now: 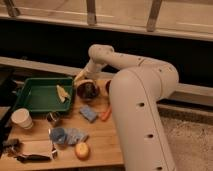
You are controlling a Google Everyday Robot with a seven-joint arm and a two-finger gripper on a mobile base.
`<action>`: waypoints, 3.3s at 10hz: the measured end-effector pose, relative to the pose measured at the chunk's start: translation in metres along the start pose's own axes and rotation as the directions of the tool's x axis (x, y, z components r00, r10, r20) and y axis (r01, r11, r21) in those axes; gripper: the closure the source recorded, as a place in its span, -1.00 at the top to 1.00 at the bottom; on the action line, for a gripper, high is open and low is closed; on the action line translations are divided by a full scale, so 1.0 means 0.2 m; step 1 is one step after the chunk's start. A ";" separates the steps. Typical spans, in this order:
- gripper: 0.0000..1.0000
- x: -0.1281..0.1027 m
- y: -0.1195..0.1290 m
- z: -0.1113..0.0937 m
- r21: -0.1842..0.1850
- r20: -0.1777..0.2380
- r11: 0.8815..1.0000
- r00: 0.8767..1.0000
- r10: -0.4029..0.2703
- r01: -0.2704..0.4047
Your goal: Place eraser in paper cup
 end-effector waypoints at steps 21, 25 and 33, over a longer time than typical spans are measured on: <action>0.60 -0.14 -0.11 0.17 -0.012 0.138 1.000 0.990 0.011 -0.009; 0.60 -0.15 -0.11 0.21 -0.024 0.130 1.000 0.991 0.016 -0.013; -0.14 -0.15 -0.13 0.27 -0.020 0.108 0.999 0.993 0.042 -0.040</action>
